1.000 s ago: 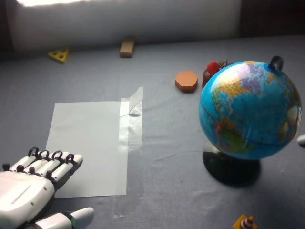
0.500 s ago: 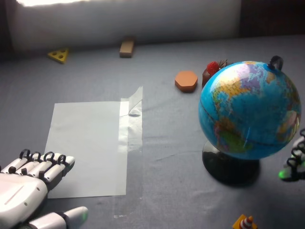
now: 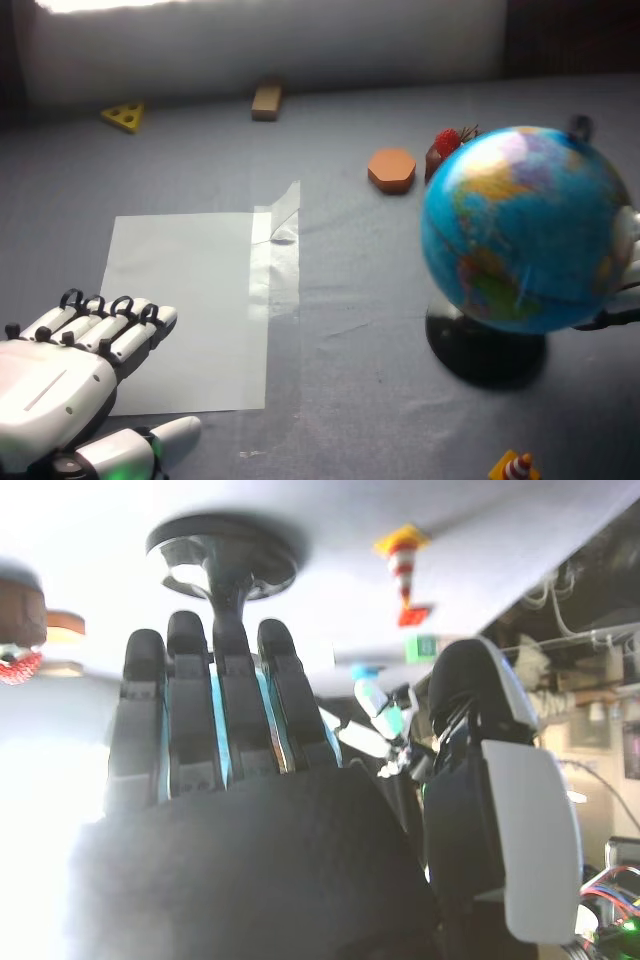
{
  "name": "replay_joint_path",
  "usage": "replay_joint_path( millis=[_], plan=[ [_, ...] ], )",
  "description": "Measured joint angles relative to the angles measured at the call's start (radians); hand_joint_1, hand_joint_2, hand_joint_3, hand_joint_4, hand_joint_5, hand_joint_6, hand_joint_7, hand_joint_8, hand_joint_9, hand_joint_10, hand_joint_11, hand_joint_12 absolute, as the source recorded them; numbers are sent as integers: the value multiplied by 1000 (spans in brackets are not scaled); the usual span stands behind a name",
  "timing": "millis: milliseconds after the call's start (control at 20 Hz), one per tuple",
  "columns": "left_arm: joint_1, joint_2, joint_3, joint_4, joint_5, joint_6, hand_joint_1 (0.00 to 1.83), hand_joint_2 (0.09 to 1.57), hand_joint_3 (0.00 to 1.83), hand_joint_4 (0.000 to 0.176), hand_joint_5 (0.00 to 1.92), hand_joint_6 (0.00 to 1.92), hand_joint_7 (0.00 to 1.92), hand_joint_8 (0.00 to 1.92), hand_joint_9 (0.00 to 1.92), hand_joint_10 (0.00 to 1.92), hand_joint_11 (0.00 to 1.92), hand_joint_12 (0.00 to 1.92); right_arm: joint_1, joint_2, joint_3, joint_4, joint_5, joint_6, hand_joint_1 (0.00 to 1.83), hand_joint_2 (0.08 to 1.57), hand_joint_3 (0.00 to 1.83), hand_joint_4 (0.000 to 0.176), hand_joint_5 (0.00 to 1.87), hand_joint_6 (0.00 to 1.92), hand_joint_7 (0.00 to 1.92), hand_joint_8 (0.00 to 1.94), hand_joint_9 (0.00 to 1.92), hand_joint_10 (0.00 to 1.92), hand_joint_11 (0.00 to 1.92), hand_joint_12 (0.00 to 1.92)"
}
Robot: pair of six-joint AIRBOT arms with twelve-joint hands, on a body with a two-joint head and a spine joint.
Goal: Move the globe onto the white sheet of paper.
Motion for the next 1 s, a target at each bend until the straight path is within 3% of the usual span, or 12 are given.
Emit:
replay_joint_path(
  millis=[200, 400, 650, 1000],
  plan=[
    [-5, 0, -2, 3, 14, 0, 0, 1223, 0, 14, 41, 0, 51, 1, 121, 1, 0, 401, -41, -58, 80, 65, 66, -111, 0, 1150, 0, 0, 141, 0, 163, 1, 204, 0, 0, 258],
    [2, 0, -7, 5, 25, 1, 0, 1221, 0, 14, 39, 2, 53, 1, 118, 0, 0, 391, -129, -87, 83, 208, 76, -246, 0, 1150, 0, 0, 144, 1, 165, 2, 205, 0, 0, 256],
    [9, 1, -7, 9, 27, -2, 0, 1222, 0, 13, 40, 1, 54, 1, 118, 1, 0, 366, -201, -120, 85, 374, 48, -310, 0, 1149, 0, 0, 153, 5, 165, 1, 205, 0, 0, 253],
    [9, 8, -7, 9, 34, -3, 0, 1221, 0, 13, 42, 1, 61, 2, 112, 0, 0, 331, -206, -143, 86, 430, 16, -414, 0, 1146, 0, 0, 154, 4, 165, 1, 205, 0, 0, 249]
  ],
)
